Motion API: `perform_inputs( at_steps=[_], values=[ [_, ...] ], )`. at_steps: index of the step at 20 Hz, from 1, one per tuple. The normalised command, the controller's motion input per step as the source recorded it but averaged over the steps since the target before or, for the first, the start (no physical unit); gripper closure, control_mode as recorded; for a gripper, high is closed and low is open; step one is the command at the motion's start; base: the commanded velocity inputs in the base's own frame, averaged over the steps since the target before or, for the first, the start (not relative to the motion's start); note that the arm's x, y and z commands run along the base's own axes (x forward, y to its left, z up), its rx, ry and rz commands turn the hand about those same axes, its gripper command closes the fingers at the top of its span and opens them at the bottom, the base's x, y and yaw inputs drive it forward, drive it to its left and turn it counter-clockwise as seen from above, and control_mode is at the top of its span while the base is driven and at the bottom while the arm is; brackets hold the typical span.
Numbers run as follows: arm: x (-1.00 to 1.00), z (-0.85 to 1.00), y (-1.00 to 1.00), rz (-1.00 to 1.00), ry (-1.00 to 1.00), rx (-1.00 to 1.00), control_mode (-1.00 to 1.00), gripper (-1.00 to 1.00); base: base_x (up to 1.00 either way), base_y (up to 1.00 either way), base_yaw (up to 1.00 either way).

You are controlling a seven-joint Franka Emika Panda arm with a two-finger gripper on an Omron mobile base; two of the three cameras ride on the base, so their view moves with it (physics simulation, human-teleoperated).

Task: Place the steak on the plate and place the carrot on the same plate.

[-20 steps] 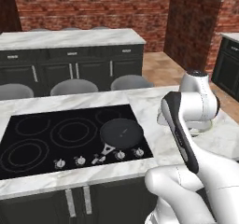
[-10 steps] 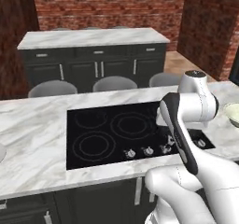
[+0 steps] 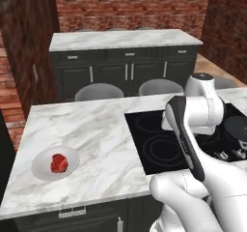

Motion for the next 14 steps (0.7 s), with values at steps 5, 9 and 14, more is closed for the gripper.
perform_inputs(
  at_steps=[5, 9, 14],
  values=[
    [0.0, 0.0, 0.0, 0.0, 0.0, 0.0, 1.0, 1.0, 0.52, 0.98, 0.15],
    [0.0, 0.0, 0.0, 0.0, 0.0, 0.0, 1.0, 1.0, 0.0, 1.0, 0.16],
    [0.0, 0.0, 0.0, 0.0, 0.0, 0.0, 1.0, 1.0, -0.64, 0.65, 0.01]
  ],
)
